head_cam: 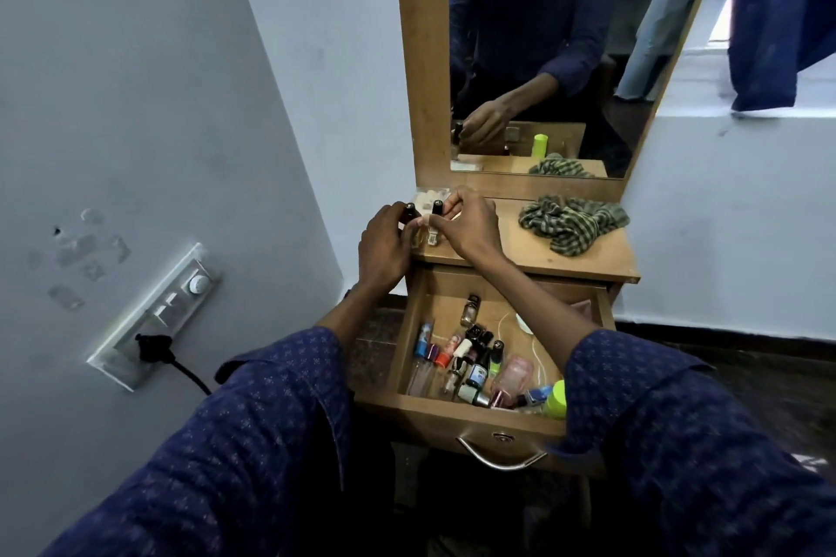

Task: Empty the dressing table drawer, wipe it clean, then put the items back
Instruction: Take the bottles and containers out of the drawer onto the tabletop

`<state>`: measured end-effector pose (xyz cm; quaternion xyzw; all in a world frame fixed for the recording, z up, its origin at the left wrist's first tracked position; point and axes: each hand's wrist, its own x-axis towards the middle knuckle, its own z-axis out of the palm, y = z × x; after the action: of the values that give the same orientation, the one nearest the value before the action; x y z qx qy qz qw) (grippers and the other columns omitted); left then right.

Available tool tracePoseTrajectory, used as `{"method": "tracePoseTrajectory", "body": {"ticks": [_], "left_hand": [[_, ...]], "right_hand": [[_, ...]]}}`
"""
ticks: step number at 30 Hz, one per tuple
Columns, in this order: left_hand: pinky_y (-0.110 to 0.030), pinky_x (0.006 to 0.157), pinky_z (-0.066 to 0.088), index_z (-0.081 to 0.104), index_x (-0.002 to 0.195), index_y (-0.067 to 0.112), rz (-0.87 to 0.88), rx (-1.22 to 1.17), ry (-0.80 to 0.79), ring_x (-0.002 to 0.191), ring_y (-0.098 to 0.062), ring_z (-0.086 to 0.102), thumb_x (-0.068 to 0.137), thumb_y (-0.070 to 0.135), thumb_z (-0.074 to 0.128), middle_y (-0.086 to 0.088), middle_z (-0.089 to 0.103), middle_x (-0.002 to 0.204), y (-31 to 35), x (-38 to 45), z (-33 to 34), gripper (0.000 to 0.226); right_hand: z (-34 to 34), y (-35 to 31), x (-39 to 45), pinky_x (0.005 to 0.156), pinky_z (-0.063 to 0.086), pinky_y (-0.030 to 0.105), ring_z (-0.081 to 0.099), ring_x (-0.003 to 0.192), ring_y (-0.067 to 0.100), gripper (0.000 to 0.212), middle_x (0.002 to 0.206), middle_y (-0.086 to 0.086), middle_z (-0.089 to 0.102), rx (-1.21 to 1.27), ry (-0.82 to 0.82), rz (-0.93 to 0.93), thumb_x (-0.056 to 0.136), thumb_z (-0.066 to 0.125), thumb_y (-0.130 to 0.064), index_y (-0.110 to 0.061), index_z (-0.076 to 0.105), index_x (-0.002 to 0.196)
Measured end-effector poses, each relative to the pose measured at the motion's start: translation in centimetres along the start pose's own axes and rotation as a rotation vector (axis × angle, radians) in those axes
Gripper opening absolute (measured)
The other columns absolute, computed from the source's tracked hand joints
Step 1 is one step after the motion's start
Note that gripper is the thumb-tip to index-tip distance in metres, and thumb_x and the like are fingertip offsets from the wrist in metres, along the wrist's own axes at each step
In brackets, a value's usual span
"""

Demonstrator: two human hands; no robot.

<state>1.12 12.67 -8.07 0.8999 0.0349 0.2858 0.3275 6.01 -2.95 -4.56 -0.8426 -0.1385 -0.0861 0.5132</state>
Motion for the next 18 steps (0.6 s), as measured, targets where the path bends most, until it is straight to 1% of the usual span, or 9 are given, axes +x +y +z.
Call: {"method": "tracePoseTrajectory", "body": {"ticks": [1, 2, 5, 8, 9, 11, 13, 15, 18], "left_hand": [[-0.046, 0.082, 0.059, 0.066, 0.118, 0.025, -0.024, -0.014, 0.020, 0.097, -0.017, 0.068, 0.105, 0.057, 0.050, 0.005, 0.071, 0.114, -0.2, 0.1, 0.1, 0.038], [-0.046, 0.084, 0.059, 0.066, 0.119, 0.025, -0.044, -0.033, 0.037, 0.100, -0.016, 0.068, 0.104, 0.056, 0.051, 0.005, 0.072, 0.114, -0.4, 0.2, 0.3, 0.037], [-0.044, 0.086, 0.058, 0.069, 0.118, 0.022, -0.058, -0.088, 0.051, 0.102, -0.014, 0.069, 0.104, 0.050, 0.056, 0.003, 0.073, 0.113, -0.7, 0.7, 0.4, 0.034], [-0.043, 0.084, 0.059, 0.070, 0.117, 0.020, -0.049, -0.134, 0.046, 0.099, -0.013, 0.069, 0.103, 0.048, 0.057, 0.003, 0.074, 0.112, -0.8, 1.0, 0.4, 0.034], [-0.042, 0.084, 0.060, 0.070, 0.118, 0.020, -0.046, -0.139, 0.044, 0.099, -0.012, 0.069, 0.104, 0.049, 0.058, 0.002, 0.073, 0.113, -0.8, 1.1, 0.4, 0.034], [-0.042, 0.083, 0.060, 0.070, 0.119, 0.019, -0.038, -0.144, 0.039, 0.099, -0.012, 0.069, 0.104, 0.045, 0.061, 0.000, 0.072, 0.114, -0.9, 1.0, 0.6, 0.031], [-0.041, 0.083, 0.061, 0.070, 0.118, 0.018, -0.041, -0.152, 0.033, 0.098, -0.012, 0.069, 0.102, 0.040, 0.066, -0.002, 0.070, 0.115, -0.9, 0.8, 0.7, 0.028], [-0.039, 0.084, 0.061, 0.069, 0.118, 0.018, -0.056, -0.169, 0.018, 0.098, -0.013, 0.068, 0.099, 0.037, 0.070, -0.002, 0.068, 0.117, -0.7, 0.8, 0.8, 0.027], [-0.035, 0.085, 0.061, 0.065, 0.121, 0.017, -0.082, -0.196, -0.003, 0.102, -0.016, 0.066, 0.096, 0.033, 0.075, -0.003, 0.063, 0.121, -0.4, 0.6, 0.8, 0.031]], "right_hand": [[0.4, -0.2, 0.1, 0.058, 0.049, 0.027, 0.064, 0.065, 0.010, 0.030, 0.070, -0.003, 0.067, -0.004, 0.012, -0.005, 0.078, 0.090, -0.026, -0.016, 0.062, 0.080], [0.7, -0.2, 0.3, 0.057, 0.049, 0.028, 0.064, 0.065, 0.009, 0.029, 0.070, -0.004, 0.067, -0.006, 0.018, -0.008, 0.078, 0.089, -0.026, -0.015, 0.063, 0.081], [1.5, -0.4, 0.5, 0.057, 0.057, 0.034, 0.066, 0.064, 0.011, 0.028, 0.070, -0.004, 0.066, 0.015, 0.026, -0.005, 0.080, 0.089, -0.023, -0.016, 0.062, 0.081], [1.8, -0.5, 0.5, 0.058, 0.050, 0.028, 0.063, 0.067, 0.007, 0.026, 0.073, -0.005, 0.066, -0.012, 0.032, 0.000, 0.083, 0.087, -0.029, -0.018, 0.064, 0.082], [1.8, -0.5, 0.5, 0.059, 0.052, 0.029, 0.064, 0.068, 0.008, 0.026, 0.074, -0.005, 0.067, -0.008, 0.031, 0.008, 0.083, 0.087, -0.030, -0.019, 0.064, 0.082], [1.9, -0.4, 0.5, 0.063, 0.061, 0.040, 0.070, 0.066, 0.016, 0.025, 0.073, -0.002, 0.069, 0.031, 0.023, 0.027, 0.084, 0.086, -0.029, -0.020, 0.063, 0.080], [1.8, -0.2, 0.5, 0.062, 0.063, 0.047, 0.072, 0.062, 0.021, 0.023, 0.073, 0.002, 0.071, 0.069, 0.012, 0.046, 0.085, 0.085, -0.026, -0.018, 0.064, 0.082], [1.6, -0.1, 0.3, 0.060, 0.063, 0.048, 0.073, 0.058, 0.022, 0.023, 0.073, 0.006, 0.071, 0.109, -0.009, 0.065, 0.087, 0.084, -0.022, -0.010, 0.065, 0.088], [1.1, -0.1, 0.0, 0.062, 0.064, 0.050, 0.074, 0.060, 0.024, 0.026, 0.074, 0.009, 0.071, 0.146, -0.036, 0.085, 0.087, 0.084, -0.018, -0.004, 0.064, 0.094]]}}
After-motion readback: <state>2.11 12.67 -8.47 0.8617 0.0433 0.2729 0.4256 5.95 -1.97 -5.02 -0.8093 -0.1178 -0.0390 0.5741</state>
